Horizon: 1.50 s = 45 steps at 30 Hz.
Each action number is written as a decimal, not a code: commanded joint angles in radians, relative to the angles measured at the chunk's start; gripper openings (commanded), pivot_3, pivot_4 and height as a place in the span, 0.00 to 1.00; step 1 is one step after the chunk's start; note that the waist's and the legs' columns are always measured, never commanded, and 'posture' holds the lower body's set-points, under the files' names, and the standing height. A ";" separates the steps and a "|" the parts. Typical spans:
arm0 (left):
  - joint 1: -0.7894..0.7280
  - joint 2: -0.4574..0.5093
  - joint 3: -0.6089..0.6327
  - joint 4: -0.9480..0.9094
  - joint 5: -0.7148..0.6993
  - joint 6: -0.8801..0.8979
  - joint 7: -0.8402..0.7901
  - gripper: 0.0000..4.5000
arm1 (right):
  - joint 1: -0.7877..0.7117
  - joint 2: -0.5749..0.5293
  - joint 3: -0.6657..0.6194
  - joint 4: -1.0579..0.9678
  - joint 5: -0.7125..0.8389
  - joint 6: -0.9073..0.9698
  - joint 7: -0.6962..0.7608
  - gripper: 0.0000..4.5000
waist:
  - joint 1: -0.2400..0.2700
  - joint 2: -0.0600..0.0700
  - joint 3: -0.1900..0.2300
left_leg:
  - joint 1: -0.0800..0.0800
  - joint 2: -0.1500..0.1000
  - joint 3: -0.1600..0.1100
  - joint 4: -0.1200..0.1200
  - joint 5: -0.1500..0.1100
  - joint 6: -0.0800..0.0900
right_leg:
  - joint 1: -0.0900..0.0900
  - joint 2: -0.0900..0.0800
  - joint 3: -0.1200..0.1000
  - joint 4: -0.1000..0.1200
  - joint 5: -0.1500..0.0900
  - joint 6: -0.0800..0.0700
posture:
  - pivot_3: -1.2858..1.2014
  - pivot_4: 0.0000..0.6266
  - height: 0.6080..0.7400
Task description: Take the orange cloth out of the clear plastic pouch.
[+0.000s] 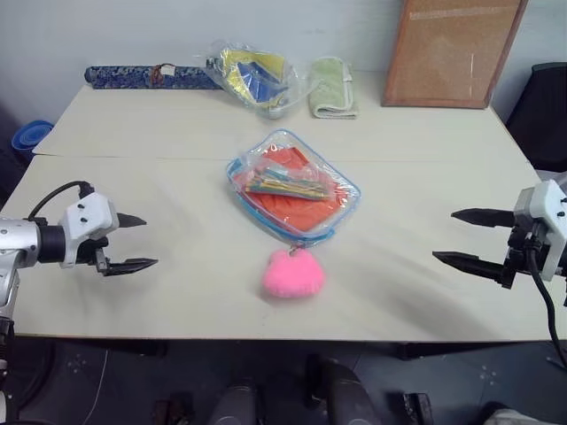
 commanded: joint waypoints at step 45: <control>-0.861 -0.590 -0.389 0.615 0.300 -0.374 0.208 0.99 | -0.178 0.192 0.234 -0.335 0.016 0.160 -0.357 1.00 | 0.002 -0.001 0.000 | -0.002 -0.008 0.003 0.003 0.003 0.003 | 0.001 0.005 -0.004 -0.001 0.004 0.007 | 0.52 0.24 1.00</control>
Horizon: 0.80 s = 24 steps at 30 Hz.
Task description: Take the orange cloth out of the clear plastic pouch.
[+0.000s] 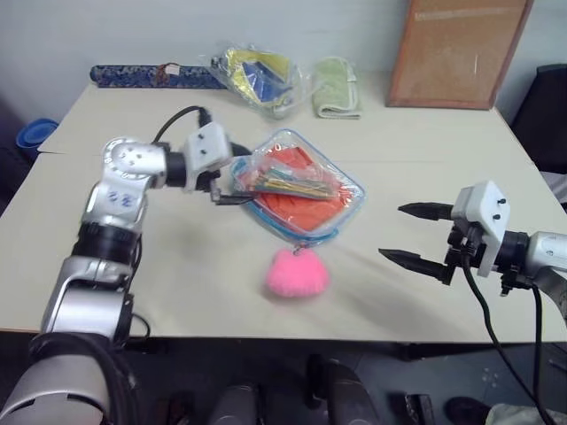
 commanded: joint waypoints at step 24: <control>-0.251 -0.223 -0.130 0.541 0.341 -0.211 0.316 0.67 | -0.034 0.046 0.028 -0.120 0.003 0.085 -0.159 1.00 | 0.003 -0.001 0.000 | -0.004 -0.003 -0.003 -0.001 0.000 0.007 | -0.001 -0.006 -0.003 -0.003 0.002 0.004 | 0.52 0.24 1.00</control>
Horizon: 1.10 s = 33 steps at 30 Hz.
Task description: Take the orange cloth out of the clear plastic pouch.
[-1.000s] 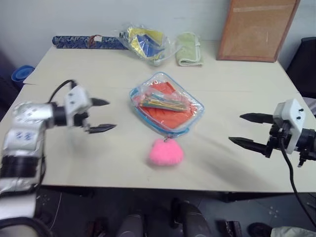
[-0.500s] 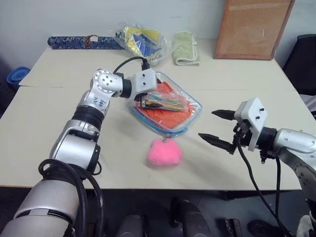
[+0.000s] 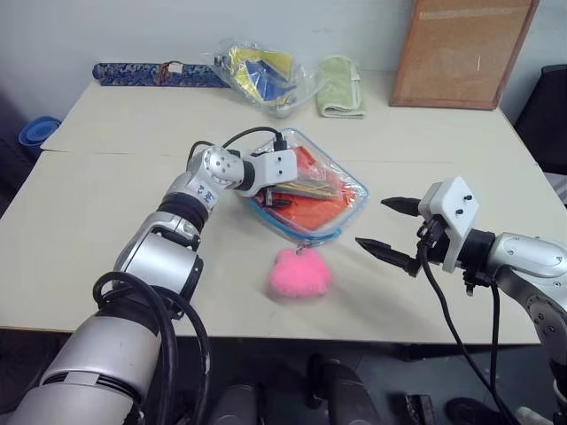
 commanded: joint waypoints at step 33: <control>0.829 0.622 0.632 -0.928 -0.234 0.808 0.196 0.01 | -0.190 0.050 0.124 0.114 0.065 -0.111 0.273 1.00 | -0.009 -0.002 -0.001 | 0.001 0.005 -0.002 0.001 -0.002 -0.004 | 0.000 -0.003 0.006 0.001 -0.001 -0.002 | 0.52 0.24 1.00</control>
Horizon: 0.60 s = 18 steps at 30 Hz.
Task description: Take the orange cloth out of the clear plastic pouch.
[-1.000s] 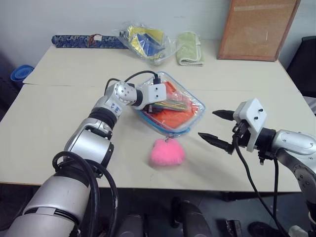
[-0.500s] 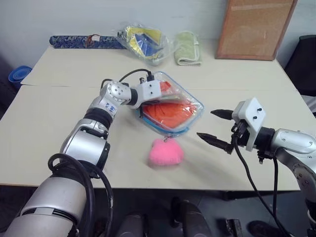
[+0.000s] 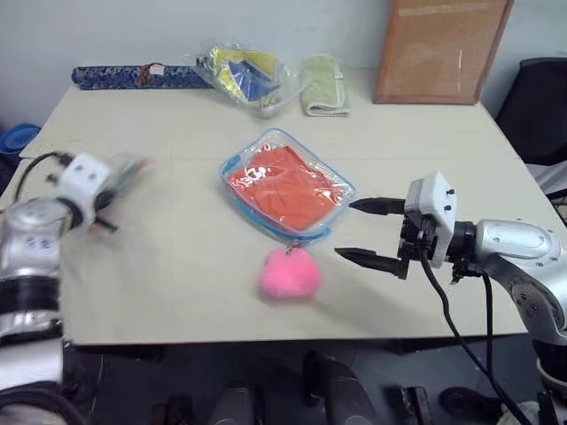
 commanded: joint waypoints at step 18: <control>0.105 0.119 0.161 -0.172 -0.161 0.157 -0.009 0.90 | -0.052 0.034 0.025 0.041 -0.013 -0.031 0.037 1.00 | -0.004 -0.001 -0.001 | 0.001 0.001 0.001 -0.002 0.000 -0.003 | -0.001 0.001 0.000 0.001 -0.001 -0.002 | 0.52 0.24 1.00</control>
